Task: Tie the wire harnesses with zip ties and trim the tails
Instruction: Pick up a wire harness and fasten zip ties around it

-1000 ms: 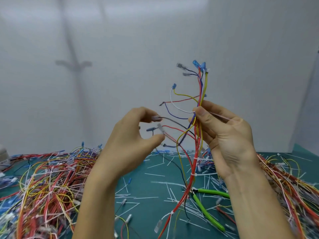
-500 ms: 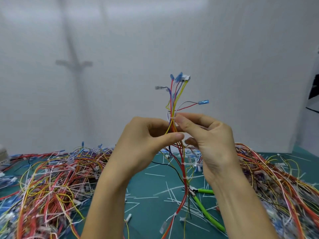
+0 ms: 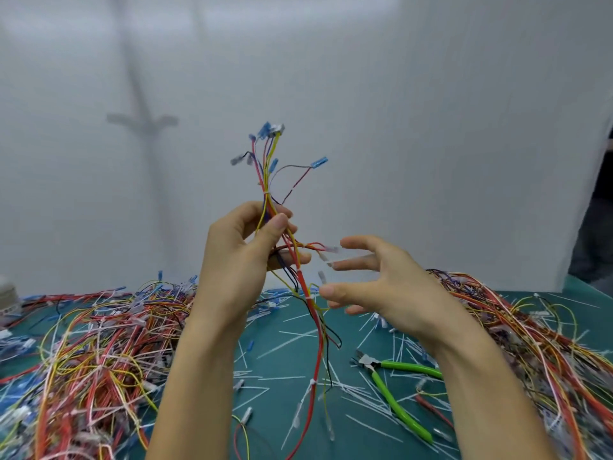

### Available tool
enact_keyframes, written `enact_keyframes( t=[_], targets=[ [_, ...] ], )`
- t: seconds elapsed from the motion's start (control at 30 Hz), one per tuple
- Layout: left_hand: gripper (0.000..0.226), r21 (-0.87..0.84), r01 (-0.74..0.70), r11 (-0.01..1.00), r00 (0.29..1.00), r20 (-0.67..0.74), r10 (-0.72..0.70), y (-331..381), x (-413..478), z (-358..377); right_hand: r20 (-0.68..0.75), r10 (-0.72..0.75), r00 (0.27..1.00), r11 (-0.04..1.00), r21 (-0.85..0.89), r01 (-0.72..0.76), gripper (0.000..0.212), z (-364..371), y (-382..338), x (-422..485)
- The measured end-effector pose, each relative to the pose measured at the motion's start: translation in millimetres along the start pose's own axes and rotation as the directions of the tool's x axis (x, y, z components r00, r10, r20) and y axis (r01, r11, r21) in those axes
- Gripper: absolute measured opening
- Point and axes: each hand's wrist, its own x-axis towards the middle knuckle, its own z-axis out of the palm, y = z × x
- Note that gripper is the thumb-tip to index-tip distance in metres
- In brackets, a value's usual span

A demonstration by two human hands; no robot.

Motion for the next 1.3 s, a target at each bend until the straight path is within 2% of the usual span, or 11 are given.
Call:
enact_keyframes(
  t=[0.1,0.37,0.63,0.77,0.83,0.87,0.93,1.0,1.07,1.13,1.3],
  targets=[
    [0.011,0.066,-0.039,0.997,0.999,-0.013,0.04,-1,0,1,-0.084,-0.019,0.996,0.995,-0.097,0.011,0.073,9,0,4],
    [0.01,0.126,-0.072,0.989,0.997,0.011,0.071,-3,1,1,-0.065,-0.134,0.989,0.987,-0.098,0.127,0.012,13,1,6],
    [0.052,0.146,-0.063,0.987,0.983,0.178,0.037,-6,2,-2,-0.106,-0.216,0.971,0.973,-0.101,0.205,0.01,10,4,7],
    [0.071,0.064,-0.083,0.994,0.991,0.11,0.076,-8,3,-3,-0.108,-0.172,0.979,0.973,0.136,0.186,0.004,7,-2,3],
    [0.072,0.053,-0.127,0.99,0.99,0.068,0.123,-7,4,-5,-0.137,-0.109,0.985,0.98,0.153,0.13,0.025,6,-1,4],
    [0.073,0.043,-0.144,0.989,0.989,0.052,0.142,-7,4,-6,-0.128,-0.073,0.989,0.995,0.055,0.081,0.042,5,2,4],
    [0.073,0.02,-0.171,0.985,0.985,0.011,0.171,-6,4,-7,-0.035,0.013,0.999,0.98,-0.197,-0.02,0.072,5,5,4],
    [0.071,-0.008,-0.194,0.981,0.98,-0.041,0.193,-4,4,-7,0.122,0.082,0.989,0.959,-0.28,-0.045,0.079,8,6,3],
    [0.07,-0.037,-0.202,0.979,0.977,-0.084,0.198,-4,4,-7,0.23,0.059,0.971,0.948,-0.318,0.017,0.055,13,5,4],
    [0.07,-0.072,-0.189,0.979,0.978,-0.105,0.181,-4,4,-7,0.219,-0.012,0.976,0.934,-0.346,0.089,0.03,20,5,7],
    [0.063,-0.197,-0.093,0.976,0.992,-0.099,0.075,-3,4,-10,0.131,-0.044,0.99,0.968,-0.238,0.075,0.013,23,9,9]
  ],
)
